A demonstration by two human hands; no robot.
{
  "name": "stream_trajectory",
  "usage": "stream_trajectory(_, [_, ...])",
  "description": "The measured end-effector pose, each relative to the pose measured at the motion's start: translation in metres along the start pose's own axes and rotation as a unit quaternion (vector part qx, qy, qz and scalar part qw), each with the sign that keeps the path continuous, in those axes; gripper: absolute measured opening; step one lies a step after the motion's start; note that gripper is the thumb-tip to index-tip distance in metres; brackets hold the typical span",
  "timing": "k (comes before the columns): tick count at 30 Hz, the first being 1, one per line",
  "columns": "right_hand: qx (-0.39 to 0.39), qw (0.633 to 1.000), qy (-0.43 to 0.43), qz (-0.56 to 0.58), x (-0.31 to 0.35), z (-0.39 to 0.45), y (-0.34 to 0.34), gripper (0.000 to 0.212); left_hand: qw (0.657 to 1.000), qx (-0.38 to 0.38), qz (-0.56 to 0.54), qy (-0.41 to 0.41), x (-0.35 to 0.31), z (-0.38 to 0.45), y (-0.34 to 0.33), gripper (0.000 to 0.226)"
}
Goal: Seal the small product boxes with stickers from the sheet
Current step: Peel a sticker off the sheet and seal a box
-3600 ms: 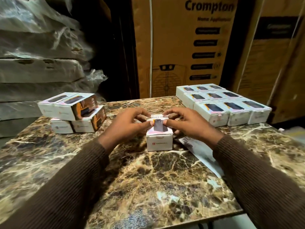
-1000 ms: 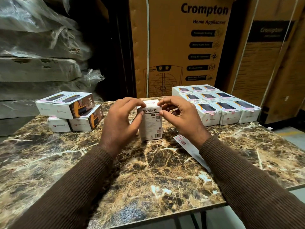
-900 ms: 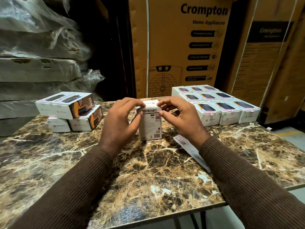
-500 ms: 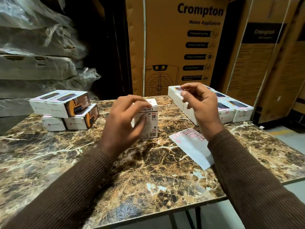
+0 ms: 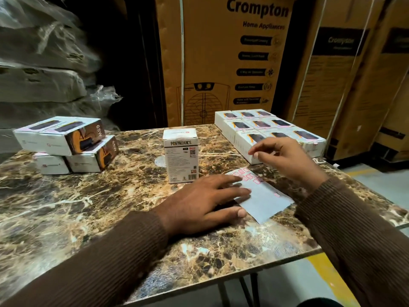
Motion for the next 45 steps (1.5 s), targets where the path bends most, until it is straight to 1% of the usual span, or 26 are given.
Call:
stream_trajectory(1, [0.025,0.999,0.011,-0.028,-0.003,-0.003,-0.004,0.021,1.000,0.003,-0.007,0.000,0.000,0.000,-0.001,0.061])
stream_trajectory(3, [0.075,0.991,0.061,-0.092,-0.005,-0.012,-0.012,0.023,1.000,0.006,-0.016,-0.003,-0.001,0.002,-0.001,0.059])
stream_trajectory(5, [0.101,0.980,0.098,-0.141,-0.004,-0.017,-0.017,0.022,1.000,0.007,-0.022,-0.001,-0.001,0.002,-0.001,0.056])
stream_trajectory(11, [0.132,0.974,0.077,-0.166,-0.006,-0.019,-0.019,0.028,0.999,0.014,-0.030,0.016,0.001,-0.001,0.000,0.053])
stream_trajectory(17, [0.145,0.973,0.063,-0.169,-0.007,-0.021,-0.020,0.022,0.999,0.025,-0.030,0.036,0.002,-0.004,0.000,0.053])
stream_trajectory(24, [0.149,0.975,0.044,-0.158,-0.012,-0.022,-0.023,0.013,0.999,0.016,-0.037,0.032,0.002,-0.004,0.001,0.052])
stream_trajectory(28, [0.143,0.972,0.054,-0.179,-0.010,-0.022,-0.024,0.008,0.999,0.018,-0.033,0.033,0.002,-0.004,0.000,0.053])
stream_trajectory(31, [0.151,0.964,0.079,-0.203,-0.005,-0.023,-0.026,0.004,0.999,0.019,-0.028,0.033,0.002,-0.004,0.000,0.054])
stream_trajectory(34, [0.148,0.961,0.086,-0.215,-0.001,-0.024,-0.025,0.009,0.999,0.022,-0.027,0.033,0.003,-0.004,0.000,0.056])
stream_trajectory(38, [0.139,0.966,0.055,-0.209,-0.003,-0.024,-0.021,0.024,0.999,0.023,-0.033,0.035,0.002,-0.004,0.000,0.057])
stream_trajectory(42, [0.133,0.971,0.028,-0.198,-0.005,-0.025,-0.017,0.018,0.999,0.020,-0.035,0.034,0.003,-0.005,0.000,0.056])
stream_trajectory(45, [0.116,0.978,-0.006,-0.173,-0.004,-0.025,-0.012,0.025,0.999,0.019,-0.032,0.031,0.003,-0.005,-0.001,0.057])
Point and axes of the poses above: each hand's wrist, its own z-axis towards the middle knuckle, its own y-axis out of the back of the hand, x = y × z, the point moved 9 cm from there along z, towards the middle knuckle, and after that the axes turned 13 degrees about -x, right-handed, at the moved point
